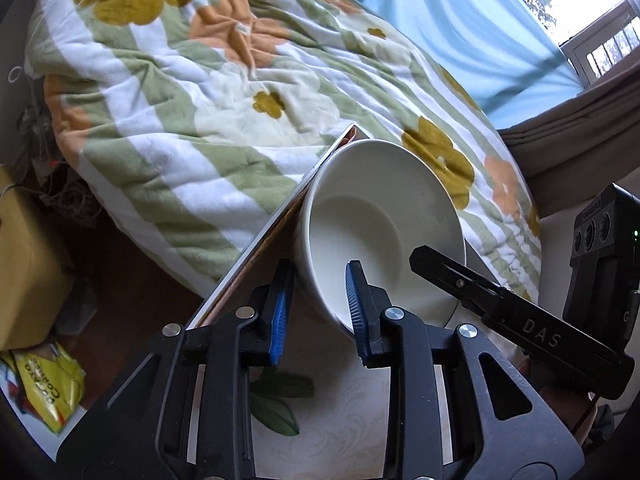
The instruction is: Organize plates and bowls
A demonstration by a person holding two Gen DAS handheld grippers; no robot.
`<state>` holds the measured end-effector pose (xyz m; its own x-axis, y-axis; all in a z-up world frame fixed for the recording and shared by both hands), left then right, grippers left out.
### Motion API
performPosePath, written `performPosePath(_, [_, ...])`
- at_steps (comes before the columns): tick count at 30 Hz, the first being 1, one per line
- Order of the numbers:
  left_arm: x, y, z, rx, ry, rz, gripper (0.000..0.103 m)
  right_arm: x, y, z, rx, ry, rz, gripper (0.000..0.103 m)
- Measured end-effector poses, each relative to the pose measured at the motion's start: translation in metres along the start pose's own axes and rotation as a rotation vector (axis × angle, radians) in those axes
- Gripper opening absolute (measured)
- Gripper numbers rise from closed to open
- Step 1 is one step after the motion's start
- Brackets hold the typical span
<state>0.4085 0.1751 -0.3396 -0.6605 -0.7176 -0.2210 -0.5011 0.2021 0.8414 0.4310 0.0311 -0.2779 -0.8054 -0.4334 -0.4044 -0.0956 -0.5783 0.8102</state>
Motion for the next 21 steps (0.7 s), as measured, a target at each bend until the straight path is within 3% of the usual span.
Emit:
performPosePath(2, [0.000, 0.001, -0.001, -0.002, -0.001, -0.005, 0.024, -0.001, 0.000, 0.003, -0.010, 0.003, -0.005, 0.019])
performPosePath(10, [0.006, 0.025, -0.021, -0.009, -0.072, -0.050, 0.024, 0.000, 0.016, 0.007, 0.000, 0.013, -0.045, 0.019])
performPosePath(16, [0.024, 0.067, -0.052, 0.002, -0.137, -0.104, 0.024, 0.008, 0.061, 0.019, 0.009, 0.018, -0.117, 0.019])
performPosePath(21, [0.063, 0.113, -0.090, 0.023, -0.215, -0.149, 0.024, 0.032, 0.117, 0.023, 0.023, 0.011, -0.187, 0.019])
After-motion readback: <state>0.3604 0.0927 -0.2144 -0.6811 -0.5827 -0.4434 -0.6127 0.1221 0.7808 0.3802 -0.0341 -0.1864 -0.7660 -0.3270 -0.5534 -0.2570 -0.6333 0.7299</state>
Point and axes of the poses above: each gripper's, at about its wrist camera, not at the fingertips, and y roughly against the way its jaws point, z to its left, x to its underside, the point moved 4 cm from there along -y, roughly the way its jaws point, and after that the axes turned 12 degrees about y, right-handed, at the moved point
